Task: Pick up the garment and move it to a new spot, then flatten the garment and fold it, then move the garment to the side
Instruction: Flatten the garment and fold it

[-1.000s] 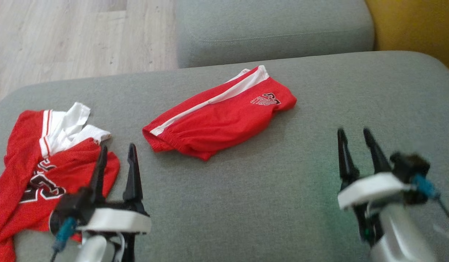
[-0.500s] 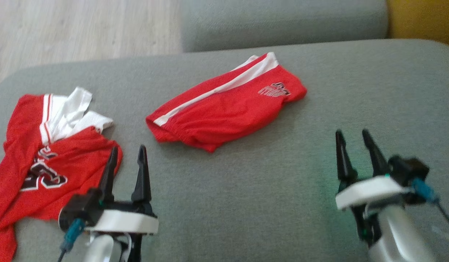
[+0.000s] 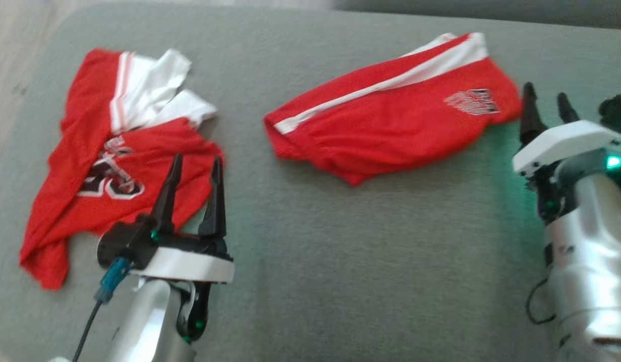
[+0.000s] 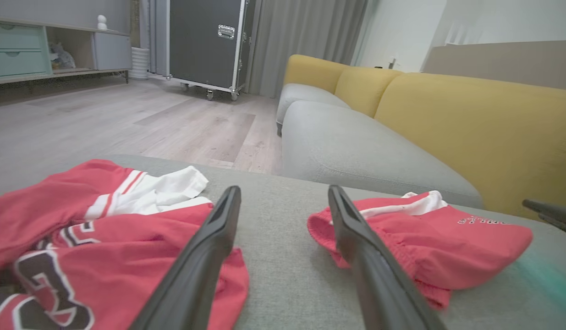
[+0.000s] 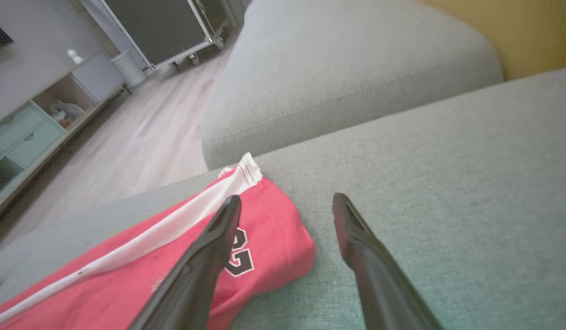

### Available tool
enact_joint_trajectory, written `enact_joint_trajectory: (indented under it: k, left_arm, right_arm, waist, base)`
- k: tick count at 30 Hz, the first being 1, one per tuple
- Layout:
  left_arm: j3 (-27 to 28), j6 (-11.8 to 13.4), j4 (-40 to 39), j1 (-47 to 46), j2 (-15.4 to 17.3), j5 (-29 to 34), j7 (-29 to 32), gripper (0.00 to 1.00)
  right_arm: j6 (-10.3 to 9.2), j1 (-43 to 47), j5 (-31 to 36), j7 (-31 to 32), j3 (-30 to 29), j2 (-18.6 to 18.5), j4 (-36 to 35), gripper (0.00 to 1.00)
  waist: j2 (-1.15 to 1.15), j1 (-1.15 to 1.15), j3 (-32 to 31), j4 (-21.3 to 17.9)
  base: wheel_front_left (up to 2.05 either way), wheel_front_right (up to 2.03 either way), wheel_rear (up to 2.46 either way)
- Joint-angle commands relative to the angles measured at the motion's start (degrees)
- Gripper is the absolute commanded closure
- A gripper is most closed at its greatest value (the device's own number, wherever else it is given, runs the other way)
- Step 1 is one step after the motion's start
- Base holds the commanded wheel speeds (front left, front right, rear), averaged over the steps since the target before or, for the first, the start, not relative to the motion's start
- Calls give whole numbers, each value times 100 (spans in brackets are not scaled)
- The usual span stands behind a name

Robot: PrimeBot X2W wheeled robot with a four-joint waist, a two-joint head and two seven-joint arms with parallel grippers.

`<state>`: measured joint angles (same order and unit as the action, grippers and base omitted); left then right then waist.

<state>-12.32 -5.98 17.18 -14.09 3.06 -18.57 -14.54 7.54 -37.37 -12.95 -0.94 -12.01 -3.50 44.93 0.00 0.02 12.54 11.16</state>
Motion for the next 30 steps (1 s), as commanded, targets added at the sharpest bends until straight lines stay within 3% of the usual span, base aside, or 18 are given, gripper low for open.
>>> enact_joint_trajectory:
  k: [1,12,20,21,22,23,30]
  left_arm:
    - [124,-29,-115,-299,17,31,-46,0]
    - [-44,-79,-128,-531,-15,-38,-46,0]
    - [-147,-48,-172,-545,-17,-143,-46,0]
    - [-155,-41,-175,-548,-17,-155,-46,0]
    - [-161,-33,-177,-551,-17,-164,-46,0]
    - [-164,-27,-177,-553,-17,-171,-46,0]
    - [-89,11,-134,-533,-18,-190,-46,0]
  right_arm:
    - [-5,-400,147,78,-86,-89,205,0]
    - [-5,-1137,1023,169,-588,-552,1719,0]
    - [-5,-1498,1653,73,-484,-629,2359,0]
    - [-5,-1521,1719,71,-434,-626,2406,7]
    - [-5,-1544,1768,49,-393,-624,2439,78]
    - [-5,-1563,1816,2,-347,-628,2461,100]
    - [-5,-1613,1848,-491,-208,-648,2560,100]
  waist:
    - [0,-2,299,444]
    - [0,-2,511,876]
    - [0,-2,614,943]
    - [0,-2,621,943]
    - [0,-2,628,941]
    - [0,-2,632,937]
    - [0,-2,528,783]
  base:
    - [0,0,0]
    - [0,0,0]
    - [0,0,0]
    - [0,0,0]
    - [0,0,0]
    - [0,0,0]
    - [0,0,0]
